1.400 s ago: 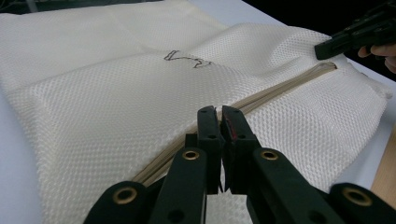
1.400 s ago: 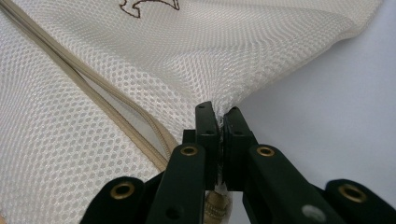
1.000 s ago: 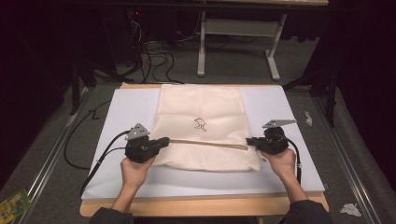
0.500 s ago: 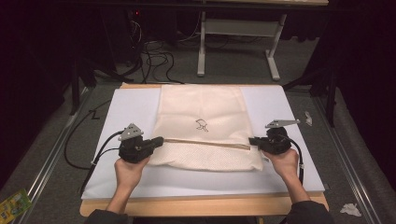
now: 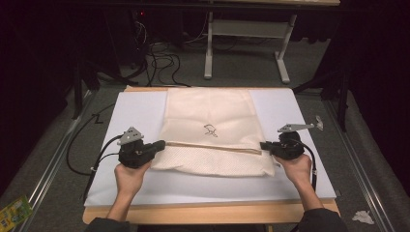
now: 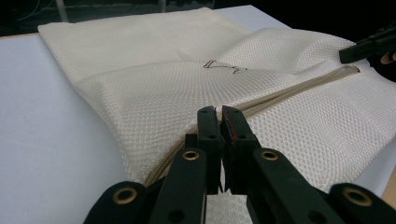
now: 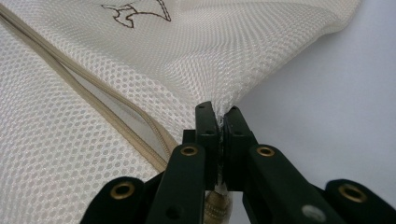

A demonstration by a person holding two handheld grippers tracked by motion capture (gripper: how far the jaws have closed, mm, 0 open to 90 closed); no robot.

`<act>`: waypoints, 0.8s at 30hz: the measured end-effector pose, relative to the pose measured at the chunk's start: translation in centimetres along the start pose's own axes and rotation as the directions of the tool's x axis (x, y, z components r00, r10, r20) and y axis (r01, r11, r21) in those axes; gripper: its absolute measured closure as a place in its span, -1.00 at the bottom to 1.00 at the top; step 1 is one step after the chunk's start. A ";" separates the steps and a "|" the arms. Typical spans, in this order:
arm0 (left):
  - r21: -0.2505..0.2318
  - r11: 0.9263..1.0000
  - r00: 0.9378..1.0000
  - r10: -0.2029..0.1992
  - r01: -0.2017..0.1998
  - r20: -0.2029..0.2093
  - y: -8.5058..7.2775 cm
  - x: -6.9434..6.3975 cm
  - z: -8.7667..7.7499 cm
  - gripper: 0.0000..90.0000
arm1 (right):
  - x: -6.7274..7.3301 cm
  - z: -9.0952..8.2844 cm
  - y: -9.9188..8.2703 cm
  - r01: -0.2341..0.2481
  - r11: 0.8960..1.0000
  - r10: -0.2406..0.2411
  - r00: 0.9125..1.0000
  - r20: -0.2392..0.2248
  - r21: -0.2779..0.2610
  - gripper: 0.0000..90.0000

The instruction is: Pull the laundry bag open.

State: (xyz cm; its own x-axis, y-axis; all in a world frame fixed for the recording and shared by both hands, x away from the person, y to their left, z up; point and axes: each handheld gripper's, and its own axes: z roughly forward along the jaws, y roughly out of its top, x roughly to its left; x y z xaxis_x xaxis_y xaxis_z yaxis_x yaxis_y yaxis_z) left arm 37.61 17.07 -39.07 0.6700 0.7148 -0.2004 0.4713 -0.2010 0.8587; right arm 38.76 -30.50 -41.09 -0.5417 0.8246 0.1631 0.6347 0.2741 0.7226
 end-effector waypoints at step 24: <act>-0.009 1.000 0.999 -0.017 0.017 -0.040 -0.3 1.1 -1.3 0.94 | -0.5 -0.3 -0.2 -0.013 1.000 0.014 1.000 0.024 -0.012 0.97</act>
State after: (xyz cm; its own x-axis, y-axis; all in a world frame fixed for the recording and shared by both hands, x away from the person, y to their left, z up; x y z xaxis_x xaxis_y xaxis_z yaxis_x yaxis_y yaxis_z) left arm 37.44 18.75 -38.99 0.6382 0.7445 -0.1959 0.4774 -0.1831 0.8594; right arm 38.75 -31.07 -41.09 -0.5195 0.8400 0.1564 0.6348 0.2569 0.7287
